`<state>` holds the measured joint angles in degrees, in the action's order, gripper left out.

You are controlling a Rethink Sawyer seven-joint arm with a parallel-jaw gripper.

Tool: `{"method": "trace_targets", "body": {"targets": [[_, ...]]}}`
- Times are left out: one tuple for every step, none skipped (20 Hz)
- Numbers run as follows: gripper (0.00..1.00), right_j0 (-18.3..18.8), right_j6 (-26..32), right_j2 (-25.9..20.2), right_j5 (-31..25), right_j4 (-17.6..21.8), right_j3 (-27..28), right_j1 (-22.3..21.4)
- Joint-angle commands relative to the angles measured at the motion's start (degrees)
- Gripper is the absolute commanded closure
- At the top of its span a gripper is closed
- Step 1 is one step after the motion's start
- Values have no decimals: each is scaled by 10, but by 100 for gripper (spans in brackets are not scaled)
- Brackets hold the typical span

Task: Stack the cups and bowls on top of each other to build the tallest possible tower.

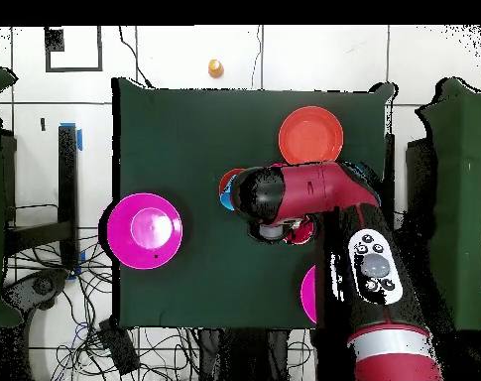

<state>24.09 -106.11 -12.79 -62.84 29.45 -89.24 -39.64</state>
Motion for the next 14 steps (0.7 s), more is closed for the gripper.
{"method": "trace_targets", "body": {"targets": [[100, -14, -75, -12, -3, -54, -8, 28], [100, -18, -79, -11, -1, -61, -10, 28], [100, -21, -83, -11, -2, -73, -12, 29], [100, -26, -90, -9, 2, -78, -13, 29], [100, -30, -94, -8, 3, -85, -14, 31], [100, -34, -99, -7, 7, -92, -13, 33], [100, -39, -104, -6, 10, -98, -12, 35], [100, -43, -108, -5, 12, -106, -11, 37], [100, -48, -113, -4, 13, -115, -10, 38], [100, -54, -116, -3, 10, -123, -8, 37], [100, -60, -121, -1, 7, -131, -5, 38], [100, -67, -126, 3, 6, -137, 0, 40], [100, -73, -130, 6, 4, -143, 5, 42], [100, -79, -134, 9, 6, -147, 10, 45]]}}
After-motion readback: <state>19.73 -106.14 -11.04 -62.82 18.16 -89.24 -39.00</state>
